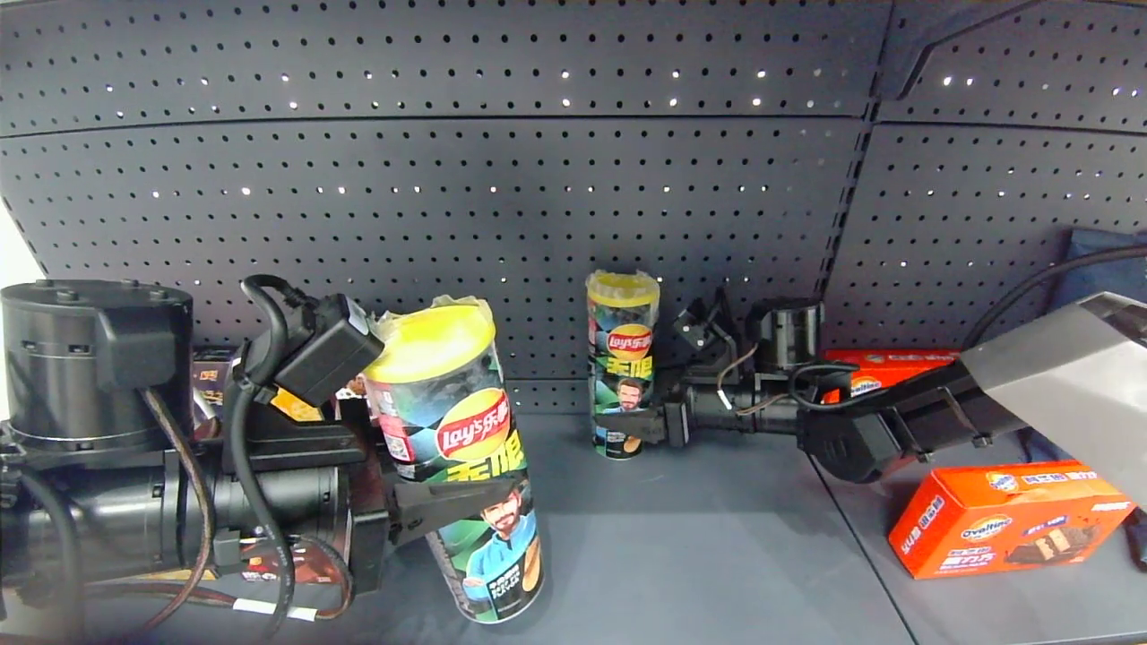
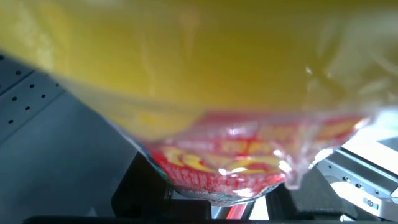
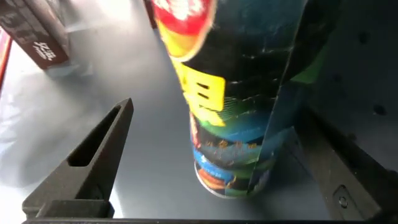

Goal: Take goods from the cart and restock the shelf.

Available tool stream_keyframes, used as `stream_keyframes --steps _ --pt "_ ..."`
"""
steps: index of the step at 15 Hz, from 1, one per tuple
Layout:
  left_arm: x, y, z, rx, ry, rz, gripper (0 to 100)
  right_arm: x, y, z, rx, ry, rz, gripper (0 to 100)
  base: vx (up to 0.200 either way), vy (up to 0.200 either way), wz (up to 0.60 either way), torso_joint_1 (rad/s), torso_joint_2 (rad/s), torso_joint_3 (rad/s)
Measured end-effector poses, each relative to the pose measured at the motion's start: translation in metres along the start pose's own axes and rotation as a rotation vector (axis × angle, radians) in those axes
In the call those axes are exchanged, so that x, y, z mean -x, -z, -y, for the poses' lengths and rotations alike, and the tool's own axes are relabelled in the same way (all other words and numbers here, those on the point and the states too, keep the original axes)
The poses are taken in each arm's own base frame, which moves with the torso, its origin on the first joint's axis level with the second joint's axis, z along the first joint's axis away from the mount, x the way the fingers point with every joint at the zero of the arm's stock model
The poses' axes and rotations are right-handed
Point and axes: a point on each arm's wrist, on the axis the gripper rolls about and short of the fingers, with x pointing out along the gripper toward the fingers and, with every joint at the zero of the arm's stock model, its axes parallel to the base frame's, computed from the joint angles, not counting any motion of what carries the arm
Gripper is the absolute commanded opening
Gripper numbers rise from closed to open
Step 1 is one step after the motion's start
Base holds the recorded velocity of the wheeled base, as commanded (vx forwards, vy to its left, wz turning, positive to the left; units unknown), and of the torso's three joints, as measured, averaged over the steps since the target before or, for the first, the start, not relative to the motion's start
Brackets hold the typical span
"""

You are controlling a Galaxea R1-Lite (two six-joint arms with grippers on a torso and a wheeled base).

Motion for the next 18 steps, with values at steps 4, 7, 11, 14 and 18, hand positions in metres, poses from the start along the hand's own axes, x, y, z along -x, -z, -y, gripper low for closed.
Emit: stream_keyframes --steps 4,7,11,14,18 --pt "0.000 0.002 0.000 0.004 0.000 -0.006 0 -0.011 0.011 0.007 -0.013 -0.008 -0.009 0 0.000 0.000 0.00 0.000 0.00 0.000" --pt "0.000 0.003 0.000 0.006 0.000 -0.008 0 -0.018 0.016 0.008 -0.018 -0.008 0.006 0 0.000 0.000 0.00 0.000 0.00 0.000" --pt "0.000 0.003 0.000 0.006 0.000 -0.008 0 -0.022 0.017 0.001 -0.024 -0.023 0.002 0 0.000 0.000 0.00 0.000 0.00 0.000" --pt "0.000 0.003 0.000 0.007 0.000 -0.008 0 -0.017 0.010 -0.007 -0.024 -0.015 0.005 0 0.000 0.000 0.00 0.000 0.00 0.000" --pt "0.000 0.002 0.000 0.003 0.000 -0.005 0 -0.001 -0.001 -0.029 -0.025 0.008 0.025 0 0.000 0.000 0.00 0.000 0.00 0.000"
